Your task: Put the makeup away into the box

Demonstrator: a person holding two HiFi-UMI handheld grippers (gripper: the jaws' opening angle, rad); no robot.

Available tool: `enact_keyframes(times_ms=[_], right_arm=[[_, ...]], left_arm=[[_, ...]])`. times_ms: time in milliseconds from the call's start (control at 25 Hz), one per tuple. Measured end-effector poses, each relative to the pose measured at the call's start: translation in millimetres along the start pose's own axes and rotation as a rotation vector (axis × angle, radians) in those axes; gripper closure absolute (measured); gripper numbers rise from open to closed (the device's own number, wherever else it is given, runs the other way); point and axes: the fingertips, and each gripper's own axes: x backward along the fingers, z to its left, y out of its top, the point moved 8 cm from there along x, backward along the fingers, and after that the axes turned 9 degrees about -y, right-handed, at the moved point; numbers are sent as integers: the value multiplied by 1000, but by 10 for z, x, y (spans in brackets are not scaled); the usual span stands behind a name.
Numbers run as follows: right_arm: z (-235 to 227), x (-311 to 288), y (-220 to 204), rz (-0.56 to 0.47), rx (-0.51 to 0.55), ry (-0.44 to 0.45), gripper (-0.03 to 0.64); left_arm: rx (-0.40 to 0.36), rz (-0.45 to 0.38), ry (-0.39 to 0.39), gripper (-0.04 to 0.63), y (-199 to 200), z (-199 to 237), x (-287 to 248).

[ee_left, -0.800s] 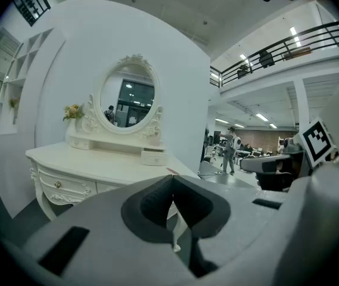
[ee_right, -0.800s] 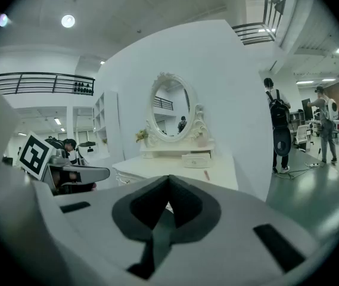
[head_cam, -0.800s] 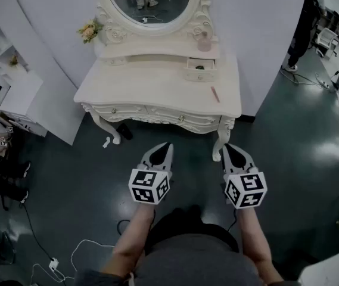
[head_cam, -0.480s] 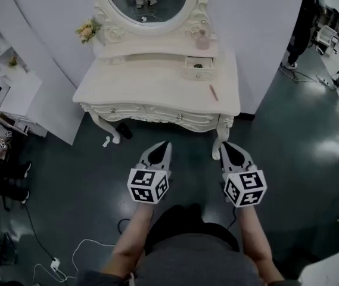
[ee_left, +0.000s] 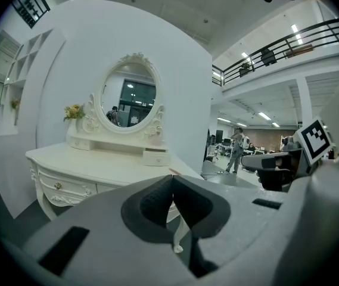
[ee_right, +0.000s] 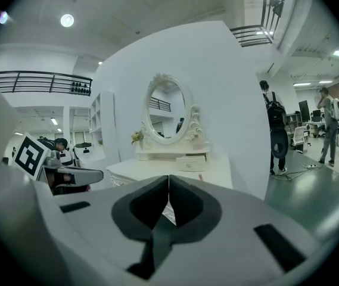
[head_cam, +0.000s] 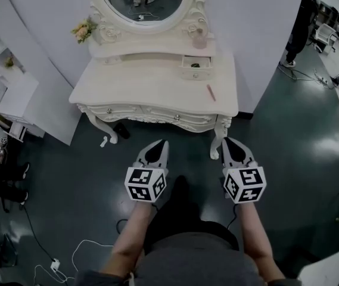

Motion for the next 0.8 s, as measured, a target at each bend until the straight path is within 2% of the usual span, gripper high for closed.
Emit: enact_keyframes(times_ms=[360, 800], right_arm=[[-96, -436, 33, 40, -24, -3, 545], [-289, -1287, 152, 95, -28, -54, 495]], left_arm=[[0, 17, -19, 589, 95, 284, -364], [4, 31, -41, 589, 285, 898, -1102]])
